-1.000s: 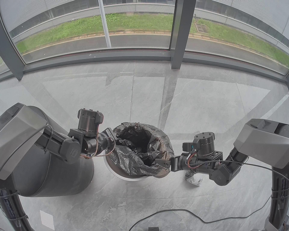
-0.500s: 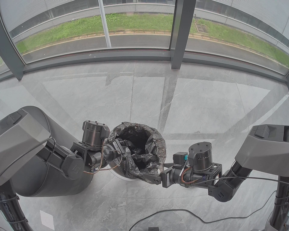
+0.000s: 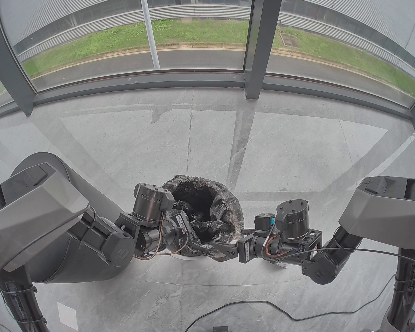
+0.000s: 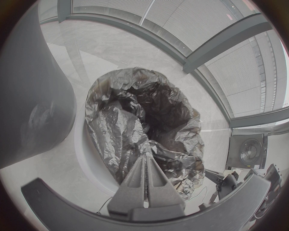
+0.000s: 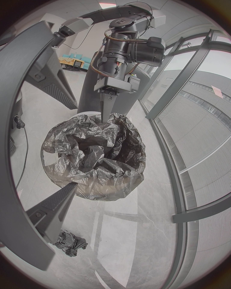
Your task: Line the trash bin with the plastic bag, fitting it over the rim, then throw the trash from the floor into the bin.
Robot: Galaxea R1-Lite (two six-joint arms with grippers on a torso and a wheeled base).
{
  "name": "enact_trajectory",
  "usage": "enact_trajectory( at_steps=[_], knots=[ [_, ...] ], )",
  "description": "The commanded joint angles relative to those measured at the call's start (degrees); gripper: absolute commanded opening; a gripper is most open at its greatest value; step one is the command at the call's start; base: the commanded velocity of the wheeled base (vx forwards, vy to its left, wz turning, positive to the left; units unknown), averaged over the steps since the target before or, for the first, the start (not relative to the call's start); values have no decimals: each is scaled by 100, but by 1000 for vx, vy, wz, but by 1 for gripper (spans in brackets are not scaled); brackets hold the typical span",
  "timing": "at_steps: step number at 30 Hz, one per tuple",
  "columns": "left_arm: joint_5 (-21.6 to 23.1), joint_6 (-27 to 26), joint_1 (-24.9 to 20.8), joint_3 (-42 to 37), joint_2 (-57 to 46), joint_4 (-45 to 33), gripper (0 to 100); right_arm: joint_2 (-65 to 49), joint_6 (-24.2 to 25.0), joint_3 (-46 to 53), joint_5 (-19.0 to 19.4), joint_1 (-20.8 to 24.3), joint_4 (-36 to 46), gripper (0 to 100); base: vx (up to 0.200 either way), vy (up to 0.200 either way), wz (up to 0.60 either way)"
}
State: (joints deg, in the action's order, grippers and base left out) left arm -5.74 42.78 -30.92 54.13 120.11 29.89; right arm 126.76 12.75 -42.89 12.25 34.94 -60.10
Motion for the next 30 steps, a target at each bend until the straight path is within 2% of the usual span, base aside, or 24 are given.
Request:
enact_trajectory(
  at_steps=[1,4,16,30],
  knots=[
    [-6,3,-64,19,276,-18,0,200,17,-62,23,-119,-2,100,0,0,0],
    [3,3,-134,10,381,-18,0,394,26,-194,58,-312,-2,100,0,0,0],
    [3,-50,-521,116,161,-212,0,420,34,-176,67,-189,-11,100,0,0,0],
    [170,178,-679,186,337,-256,0,394,-1,-176,40,-189,-19,100,0,0,0]
  ],
)
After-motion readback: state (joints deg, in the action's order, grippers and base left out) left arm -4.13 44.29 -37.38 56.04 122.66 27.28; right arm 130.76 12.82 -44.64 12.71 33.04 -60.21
